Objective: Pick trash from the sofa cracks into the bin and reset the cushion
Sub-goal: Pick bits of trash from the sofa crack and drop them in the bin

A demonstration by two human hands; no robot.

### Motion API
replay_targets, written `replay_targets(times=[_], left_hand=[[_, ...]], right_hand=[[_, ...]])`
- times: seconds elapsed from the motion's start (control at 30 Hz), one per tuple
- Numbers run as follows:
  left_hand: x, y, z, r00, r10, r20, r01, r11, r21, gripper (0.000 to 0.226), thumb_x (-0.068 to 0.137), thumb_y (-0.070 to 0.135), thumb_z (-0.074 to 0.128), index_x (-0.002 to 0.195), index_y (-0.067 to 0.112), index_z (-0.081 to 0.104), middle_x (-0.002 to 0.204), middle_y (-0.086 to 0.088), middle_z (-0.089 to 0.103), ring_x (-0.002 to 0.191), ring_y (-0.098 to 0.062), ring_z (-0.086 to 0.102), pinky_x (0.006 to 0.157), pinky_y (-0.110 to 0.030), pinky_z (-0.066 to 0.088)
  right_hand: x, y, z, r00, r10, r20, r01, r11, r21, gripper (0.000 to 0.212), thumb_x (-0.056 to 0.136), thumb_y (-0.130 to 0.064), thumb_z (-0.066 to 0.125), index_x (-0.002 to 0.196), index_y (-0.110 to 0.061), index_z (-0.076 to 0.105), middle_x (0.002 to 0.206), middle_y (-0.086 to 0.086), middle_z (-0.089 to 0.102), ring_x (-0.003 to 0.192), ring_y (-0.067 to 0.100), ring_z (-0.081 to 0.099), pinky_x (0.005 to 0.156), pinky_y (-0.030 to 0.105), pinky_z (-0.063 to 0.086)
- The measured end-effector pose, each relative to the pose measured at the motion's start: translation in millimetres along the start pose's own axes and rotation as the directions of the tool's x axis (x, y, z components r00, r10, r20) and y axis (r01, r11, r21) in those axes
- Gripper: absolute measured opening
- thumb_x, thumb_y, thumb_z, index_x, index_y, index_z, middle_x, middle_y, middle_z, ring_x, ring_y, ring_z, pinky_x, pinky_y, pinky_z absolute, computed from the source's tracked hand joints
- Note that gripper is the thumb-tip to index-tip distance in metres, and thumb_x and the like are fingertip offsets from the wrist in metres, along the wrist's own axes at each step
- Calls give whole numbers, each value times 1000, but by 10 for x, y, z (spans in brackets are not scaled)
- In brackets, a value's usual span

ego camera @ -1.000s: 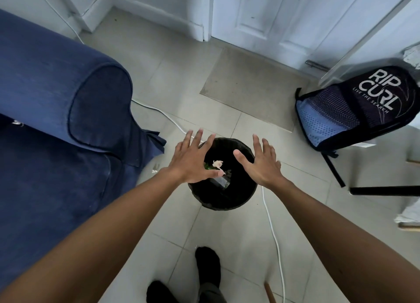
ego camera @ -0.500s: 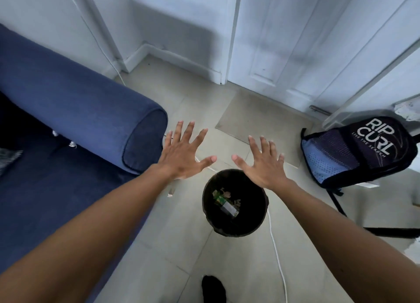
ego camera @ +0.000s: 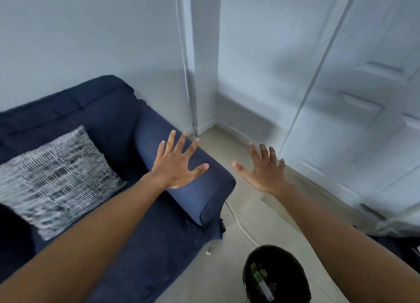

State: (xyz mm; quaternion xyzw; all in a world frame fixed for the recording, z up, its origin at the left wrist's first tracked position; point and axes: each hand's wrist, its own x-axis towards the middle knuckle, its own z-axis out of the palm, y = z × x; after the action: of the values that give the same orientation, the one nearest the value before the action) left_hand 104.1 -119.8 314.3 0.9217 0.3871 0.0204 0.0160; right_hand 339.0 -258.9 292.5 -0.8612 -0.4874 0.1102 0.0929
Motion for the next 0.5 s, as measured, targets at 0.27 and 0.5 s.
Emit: replay_targets(times=[0.27, 0.5], left_hand=[[-754, -1392, -1038, 961, -260, -94, 262, 965, 20, 90, 79, 88, 14, 154, 40, -1, 165, -3, -8, 146, -28, -25, 119, -53, -5], [-1603, -2375, -1621, 883, -447, -145, 452, 892, 2, 90, 80, 87, 17, 154, 38, 0, 165, -4, -9, 146, -29, -25, 119, -55, -5]], right_hand=[[280, -1837, -502, 970, -242, 3, 241, 970, 37, 112, 67, -98, 13, 158, -35, -3, 169, 3, 1, 154, 30, -3, 119, 63, 3], [214, -3250, -611, 898, -441, 2, 440, 898, 17, 107, 69, -97, 14, 157, -38, -4, 168, 0, 0, 154, 29, -5, 119, 63, 4]])
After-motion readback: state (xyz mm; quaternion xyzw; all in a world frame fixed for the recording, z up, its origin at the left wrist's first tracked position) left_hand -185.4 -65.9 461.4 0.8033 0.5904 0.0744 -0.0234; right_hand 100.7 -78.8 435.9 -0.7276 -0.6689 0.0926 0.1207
